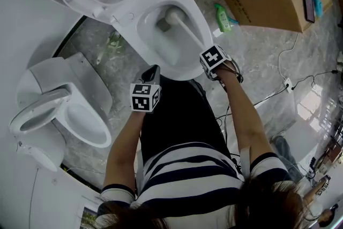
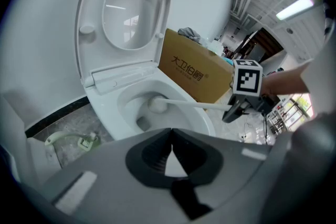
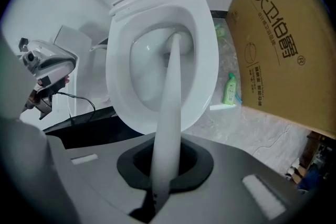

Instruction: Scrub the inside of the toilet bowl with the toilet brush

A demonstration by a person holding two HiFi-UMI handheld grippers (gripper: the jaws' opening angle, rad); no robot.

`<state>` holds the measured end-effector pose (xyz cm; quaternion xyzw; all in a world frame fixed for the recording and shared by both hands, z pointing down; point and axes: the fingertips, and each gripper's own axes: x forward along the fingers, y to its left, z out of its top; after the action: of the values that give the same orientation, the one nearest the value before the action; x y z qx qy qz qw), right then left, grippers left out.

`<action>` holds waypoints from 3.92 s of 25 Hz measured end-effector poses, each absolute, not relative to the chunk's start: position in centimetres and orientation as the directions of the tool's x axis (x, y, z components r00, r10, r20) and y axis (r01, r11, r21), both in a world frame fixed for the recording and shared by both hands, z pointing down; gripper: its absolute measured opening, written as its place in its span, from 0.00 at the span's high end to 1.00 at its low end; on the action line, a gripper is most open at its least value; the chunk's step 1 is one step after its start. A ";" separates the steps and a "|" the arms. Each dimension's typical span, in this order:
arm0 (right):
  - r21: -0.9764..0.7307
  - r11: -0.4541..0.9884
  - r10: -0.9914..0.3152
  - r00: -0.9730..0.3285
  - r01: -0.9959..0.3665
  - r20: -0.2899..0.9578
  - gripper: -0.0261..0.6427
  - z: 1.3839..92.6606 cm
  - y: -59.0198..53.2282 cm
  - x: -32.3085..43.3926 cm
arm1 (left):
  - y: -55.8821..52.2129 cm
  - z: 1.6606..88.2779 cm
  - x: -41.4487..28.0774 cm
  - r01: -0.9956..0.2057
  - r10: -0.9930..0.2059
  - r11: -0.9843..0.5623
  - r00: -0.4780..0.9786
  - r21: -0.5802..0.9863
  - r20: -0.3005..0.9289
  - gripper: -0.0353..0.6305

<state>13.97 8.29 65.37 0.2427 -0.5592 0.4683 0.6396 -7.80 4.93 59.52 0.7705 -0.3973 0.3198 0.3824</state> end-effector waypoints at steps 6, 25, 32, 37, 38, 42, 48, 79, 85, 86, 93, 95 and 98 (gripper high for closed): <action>-0.205 0.430 0.360 -0.041 -0.879 0.932 0.96 64.8 10.6 15.4 | 5.6 59.7 -7.8 -0.854 -0.359 -0.392 0.484 0.342 0.798 0.95; -0.221 0.514 0.479 0.063 -0.829 0.876 0.96 63.1 16.4 17.3 | 7.9 60.7 -9.4 -0.864 -0.335 -0.366 0.470 0.347 0.816 0.95; -0.271 0.481 0.528 0.029 -0.834 0.849 0.96 62.8 19.0 16.2 | 8.1 60.8 -10.1 -0.869 -0.336 -0.351 0.464 0.349 0.820 0.95; -0.319 0.442 0.557 -0.022 -0.839 0.830 0.96 62.4 20.6 15.2 | 8.1 60.7 -10.0 -0.870 -0.337 -0.345 0.466 0.353 0.818 0.95; -0.328 0.438 0.559 -0.032 -0.837 0.828 0.96 62.4 20.8 14.9 | 8.1 60.7 -10.0 -0.870 -0.337 -0.344 0.466 0.354 0.818 0.95; -0.372 0.416 0.570 -0.080 -0.830 0.818 0.96 62.3 21.5 13.4 | 8.4 60.7 -10.1 -0.870 -0.336 -0.337 0.467 0.359 0.818 0.95; -0.431 0.413 0.562 -0.148 -0.802 0.814 0.96 62.6 20.9 10.3 | 8.8 60.6 -10.4 -0.872 -0.339 -0.330 0.467 0.362 0.816 0.95; -0.404 0.521 0.456 -0.155 -0.752 0.876 0.96 65.9 10.3 6.2 | 6.8 59.9 -10.8 -0.880 -0.367 -0.315 0.459 0.356 0.809 0.95; -0.389 0.523 0.427 -0.162 -0.758 0.890 0.96 65.7 8.9 6.3 | 6.5 60.0 -10.3 -0.875 -0.359 -0.323 0.467 0.361 0.808 0.95; -0.387 0.522 0.419 -0.166 -0.761 0.892 0.96 65.7 8.6 6.3 | 6.3 59.9 -10.3 -0.875 -0.360 -0.324 0.466 0.361 0.808 0.95; -0.349 0.531 0.384 -0.147 -0.772 0.911 0.96 65.4 6.9 7.2 | 5.6 59.8 -10.2 -0.880 -0.376 -0.325 0.457 0.347 0.806 0.95; -0.338 0.522 0.375 -0.145 -0.783 0.916 0.96 65.4 6.6 7.7 | 5.5 59.8 -10.1 -0.878 -0.375 -0.327 0.460 0.349 0.805 0.95; -0.317 0.507 0.363 -0.135 -0.801 0.922 0.96 65.2 6.1 8.7 | 5.5 59.8 -9.9 -0.875 -0.373 -0.329 0.465 0.354 0.803 0.95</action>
<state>8.68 6.10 65.20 0.1841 -0.5959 0.4609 0.6313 -9.88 5.47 59.81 0.7541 -0.4138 0.3100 0.4050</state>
